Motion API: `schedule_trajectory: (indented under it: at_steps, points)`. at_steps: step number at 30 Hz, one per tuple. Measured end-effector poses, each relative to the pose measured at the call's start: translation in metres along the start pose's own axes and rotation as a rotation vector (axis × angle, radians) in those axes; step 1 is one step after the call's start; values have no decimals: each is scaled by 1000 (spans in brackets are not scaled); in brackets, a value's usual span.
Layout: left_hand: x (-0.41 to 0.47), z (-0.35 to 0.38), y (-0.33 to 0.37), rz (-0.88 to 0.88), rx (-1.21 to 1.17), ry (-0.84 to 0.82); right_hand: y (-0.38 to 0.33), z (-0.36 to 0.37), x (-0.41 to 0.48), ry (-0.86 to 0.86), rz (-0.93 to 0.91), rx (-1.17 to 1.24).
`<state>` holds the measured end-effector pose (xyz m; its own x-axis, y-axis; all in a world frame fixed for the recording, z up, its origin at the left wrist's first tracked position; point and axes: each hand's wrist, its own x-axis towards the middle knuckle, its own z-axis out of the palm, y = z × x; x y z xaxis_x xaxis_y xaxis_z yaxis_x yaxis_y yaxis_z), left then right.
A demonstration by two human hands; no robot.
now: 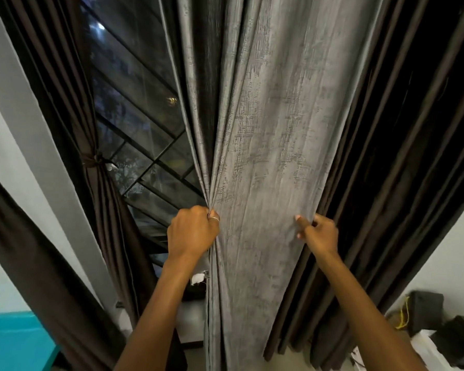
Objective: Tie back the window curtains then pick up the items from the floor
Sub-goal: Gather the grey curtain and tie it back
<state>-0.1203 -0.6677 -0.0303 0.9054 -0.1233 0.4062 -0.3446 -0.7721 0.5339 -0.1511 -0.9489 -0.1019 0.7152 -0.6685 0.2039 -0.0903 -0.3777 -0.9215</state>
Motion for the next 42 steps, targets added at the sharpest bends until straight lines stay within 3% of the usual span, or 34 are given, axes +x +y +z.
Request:
schedule_trajectory:
  at_steps: [6,12,22,31,42]
  points:
    - [-1,9,6,27,13,5,2,-13,-34,120,-231,-183]
    - [0,21,12,54,-26,-13,-18,28,-71,43,-460,-301]
    - [-3,15,5,47,0,-5,-63,98,-102,-212,-506,-359]
    - [-4,11,7,61,32,-3,-67,106,-107,-336,-522,-342]
    - [-8,19,15,54,-81,22,-59,115,-107,-262,-501,-362]
